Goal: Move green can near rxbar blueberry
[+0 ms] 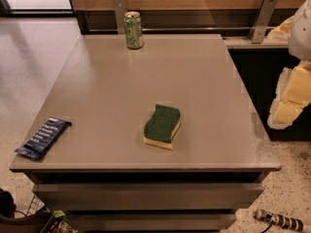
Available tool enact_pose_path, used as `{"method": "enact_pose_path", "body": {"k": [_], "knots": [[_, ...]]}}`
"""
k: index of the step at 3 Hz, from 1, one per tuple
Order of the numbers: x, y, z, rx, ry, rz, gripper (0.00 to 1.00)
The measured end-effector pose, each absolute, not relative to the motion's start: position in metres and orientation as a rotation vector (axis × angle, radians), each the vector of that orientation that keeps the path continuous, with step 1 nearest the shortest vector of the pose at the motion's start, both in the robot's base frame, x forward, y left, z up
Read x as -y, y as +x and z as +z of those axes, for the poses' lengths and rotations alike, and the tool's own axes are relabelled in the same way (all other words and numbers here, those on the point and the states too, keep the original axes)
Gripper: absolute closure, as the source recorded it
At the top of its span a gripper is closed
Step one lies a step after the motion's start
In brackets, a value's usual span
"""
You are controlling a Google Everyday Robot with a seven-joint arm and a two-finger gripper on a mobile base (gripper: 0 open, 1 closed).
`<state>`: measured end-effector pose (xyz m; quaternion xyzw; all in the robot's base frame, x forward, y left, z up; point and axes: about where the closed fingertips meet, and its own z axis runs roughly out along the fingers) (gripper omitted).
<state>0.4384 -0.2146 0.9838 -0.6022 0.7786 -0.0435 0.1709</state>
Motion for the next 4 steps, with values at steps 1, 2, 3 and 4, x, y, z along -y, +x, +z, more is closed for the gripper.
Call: {"method": "enact_pose_path", "body": {"k": [1,2,3,4], "knots": [[0.215,0.438,0.984,-2.211,-1.71,-0.124,0.0],[0.216,0.44,0.987,-2.204,-1.681,-0.125,0.0],[0.231,0.482,1.001,-2.122,-1.504,-0.111,0.0],[0.231,0.558,1.022,-1.947,-1.279,-0.045,0.0]]}}
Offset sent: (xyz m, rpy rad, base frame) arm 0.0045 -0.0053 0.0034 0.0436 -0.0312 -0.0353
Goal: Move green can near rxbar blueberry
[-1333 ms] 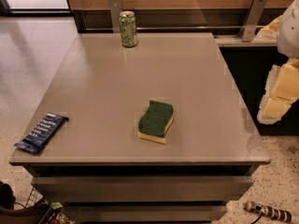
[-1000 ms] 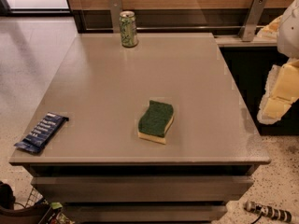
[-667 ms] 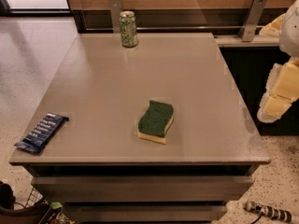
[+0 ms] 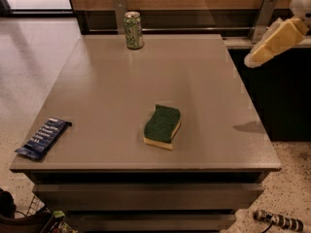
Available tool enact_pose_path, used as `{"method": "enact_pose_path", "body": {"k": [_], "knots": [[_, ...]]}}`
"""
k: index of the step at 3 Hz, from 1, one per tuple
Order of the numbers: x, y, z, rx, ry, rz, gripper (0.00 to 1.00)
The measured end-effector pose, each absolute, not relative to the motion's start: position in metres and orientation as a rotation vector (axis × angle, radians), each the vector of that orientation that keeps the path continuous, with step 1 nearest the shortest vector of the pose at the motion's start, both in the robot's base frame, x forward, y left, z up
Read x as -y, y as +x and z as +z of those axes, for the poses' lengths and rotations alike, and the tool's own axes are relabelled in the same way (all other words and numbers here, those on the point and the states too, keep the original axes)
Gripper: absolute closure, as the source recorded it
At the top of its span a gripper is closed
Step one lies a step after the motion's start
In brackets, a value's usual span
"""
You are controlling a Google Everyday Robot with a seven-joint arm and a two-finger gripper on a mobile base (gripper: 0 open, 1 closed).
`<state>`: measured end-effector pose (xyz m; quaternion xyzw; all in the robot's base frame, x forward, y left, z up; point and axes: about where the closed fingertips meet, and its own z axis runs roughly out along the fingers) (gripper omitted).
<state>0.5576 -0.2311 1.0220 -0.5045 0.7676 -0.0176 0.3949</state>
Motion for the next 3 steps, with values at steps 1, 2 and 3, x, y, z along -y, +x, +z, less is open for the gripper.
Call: {"method": "enact_pose_path", "body": {"k": [1,2,3], "knots": [[0.202,0.61,1.037,-1.775,-1.135,0.091,0.0],[0.168,0.64,1.039,-1.683,-0.98,0.268,0.0],[0.151,0.649,1.034,-1.675,-0.887,0.362,0.0]]}}
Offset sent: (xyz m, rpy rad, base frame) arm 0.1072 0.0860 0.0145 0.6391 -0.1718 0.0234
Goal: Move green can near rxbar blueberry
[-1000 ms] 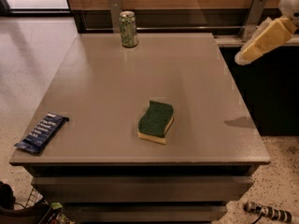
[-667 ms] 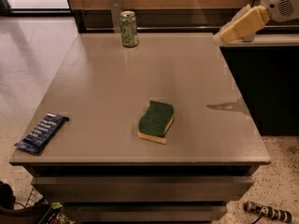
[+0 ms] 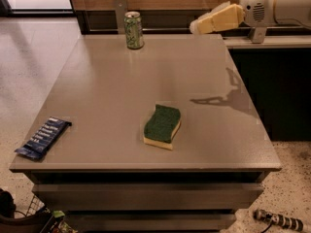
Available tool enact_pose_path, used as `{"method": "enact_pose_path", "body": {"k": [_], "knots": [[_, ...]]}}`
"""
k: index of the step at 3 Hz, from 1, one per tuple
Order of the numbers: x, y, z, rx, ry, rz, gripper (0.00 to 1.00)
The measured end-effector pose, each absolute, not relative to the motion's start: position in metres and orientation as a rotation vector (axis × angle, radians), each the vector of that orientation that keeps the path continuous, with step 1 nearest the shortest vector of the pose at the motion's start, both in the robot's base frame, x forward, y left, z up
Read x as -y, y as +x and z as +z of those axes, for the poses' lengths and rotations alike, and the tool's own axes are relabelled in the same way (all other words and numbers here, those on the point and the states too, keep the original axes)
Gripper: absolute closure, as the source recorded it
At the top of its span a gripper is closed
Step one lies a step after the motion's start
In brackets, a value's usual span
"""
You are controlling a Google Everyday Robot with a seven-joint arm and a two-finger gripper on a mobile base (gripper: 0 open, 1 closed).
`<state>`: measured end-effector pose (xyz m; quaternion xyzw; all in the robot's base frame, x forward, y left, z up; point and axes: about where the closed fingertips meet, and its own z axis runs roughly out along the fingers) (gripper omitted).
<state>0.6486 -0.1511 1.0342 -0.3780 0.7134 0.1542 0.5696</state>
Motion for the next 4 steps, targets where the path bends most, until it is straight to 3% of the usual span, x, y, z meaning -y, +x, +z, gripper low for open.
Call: {"method": "enact_pose_path", "body": {"k": [1,4], "knots": [[0.137,0.657,1.026,-1.662,-0.825,0.465,0.0],[0.118,0.67,1.019,-1.601,-0.868,0.499,0.0]]}}
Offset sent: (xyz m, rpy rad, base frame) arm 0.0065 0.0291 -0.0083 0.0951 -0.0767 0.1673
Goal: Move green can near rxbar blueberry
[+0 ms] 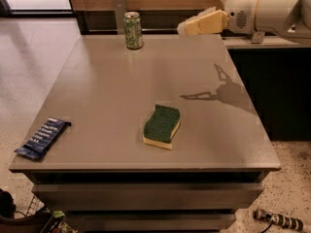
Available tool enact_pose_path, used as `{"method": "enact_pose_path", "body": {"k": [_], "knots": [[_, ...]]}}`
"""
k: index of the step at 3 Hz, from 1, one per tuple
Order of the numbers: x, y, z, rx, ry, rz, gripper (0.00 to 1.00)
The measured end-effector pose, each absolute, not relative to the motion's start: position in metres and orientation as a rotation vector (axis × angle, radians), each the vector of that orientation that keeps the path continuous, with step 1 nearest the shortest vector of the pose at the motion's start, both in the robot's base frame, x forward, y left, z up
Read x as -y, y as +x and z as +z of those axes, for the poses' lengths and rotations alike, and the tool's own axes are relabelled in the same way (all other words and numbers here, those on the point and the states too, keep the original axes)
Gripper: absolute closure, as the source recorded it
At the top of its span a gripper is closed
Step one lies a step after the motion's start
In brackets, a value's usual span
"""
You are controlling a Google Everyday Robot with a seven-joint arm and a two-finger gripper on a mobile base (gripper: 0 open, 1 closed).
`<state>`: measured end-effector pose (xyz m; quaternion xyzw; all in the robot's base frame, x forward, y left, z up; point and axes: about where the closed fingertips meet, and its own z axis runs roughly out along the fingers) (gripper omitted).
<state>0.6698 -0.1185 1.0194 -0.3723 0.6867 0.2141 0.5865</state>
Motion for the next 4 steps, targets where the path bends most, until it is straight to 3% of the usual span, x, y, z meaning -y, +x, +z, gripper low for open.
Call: {"method": "enact_pose_path", "body": {"k": [3,4], "knots": [[0.059,0.829,0.974,-1.575,-0.589,0.566,0.0],[0.056,0.854,0.965,-1.6,-0.575,0.563,0.0]]}}
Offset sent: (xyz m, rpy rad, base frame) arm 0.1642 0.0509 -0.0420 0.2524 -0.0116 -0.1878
